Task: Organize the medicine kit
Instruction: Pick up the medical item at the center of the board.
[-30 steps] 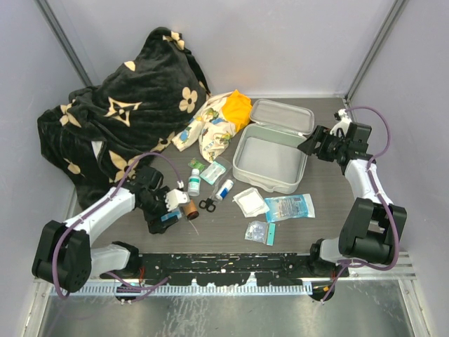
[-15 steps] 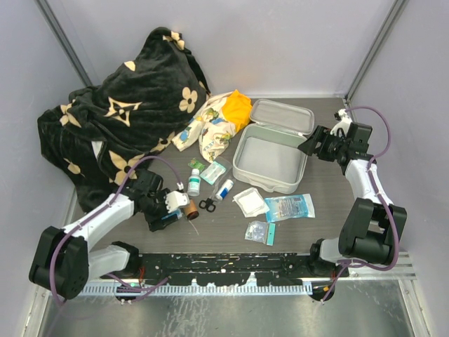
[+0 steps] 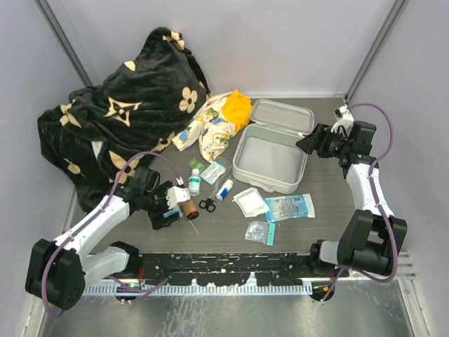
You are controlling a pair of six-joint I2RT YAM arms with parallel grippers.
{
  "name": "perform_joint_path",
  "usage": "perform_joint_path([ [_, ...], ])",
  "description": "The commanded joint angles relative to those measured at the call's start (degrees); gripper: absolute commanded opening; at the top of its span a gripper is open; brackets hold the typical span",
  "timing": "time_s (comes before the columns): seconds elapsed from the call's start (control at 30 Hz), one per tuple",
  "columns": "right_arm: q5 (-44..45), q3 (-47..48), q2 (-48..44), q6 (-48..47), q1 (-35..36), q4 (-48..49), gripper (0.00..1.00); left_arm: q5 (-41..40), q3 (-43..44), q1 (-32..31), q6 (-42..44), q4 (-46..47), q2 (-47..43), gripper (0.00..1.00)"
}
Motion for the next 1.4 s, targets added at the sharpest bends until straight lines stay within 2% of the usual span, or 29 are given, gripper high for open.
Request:
perform_joint_path([
  [0.0,-2.03,0.04,-1.74,-0.95,0.06,2.94,0.74,0.35,1.29,-0.31,0.18,0.3,2.85,0.82],
  [0.2,-2.25,0.09,-0.91,-1.0,0.06,2.81,0.74,-4.33,-1.79,-0.67,0.99,4.45,5.7,0.7],
  [0.47,-2.21,0.03,-0.25,-0.91,0.01,2.9,0.74,-6.66,-3.29,-0.78,0.73,4.79,5.21,0.43],
  [0.83,-1.57,0.36,0.92,-0.83,1.88,3.1,0.74,-11.36,3.2,-0.78,0.97,-8.12,2.64,0.02],
  [0.97,-0.74,1.95,0.66,-2.06,5.95,2.87,0.75,-11.86,7.55,-0.78,0.9,-12.72,0.56,0.0],
  [1.1,-2.05,4.25,0.51,-2.47,13.22,4.11,0.75,-9.05,13.68,-0.94,0.36,-14.0,-1.53,0.0],
  [1.37,-7.66,9.99,5.52,13.13,26.62,16.76,0.76,-2.76,26.03,-3.46,-1.87,-6.69,0.57,0.05],
])
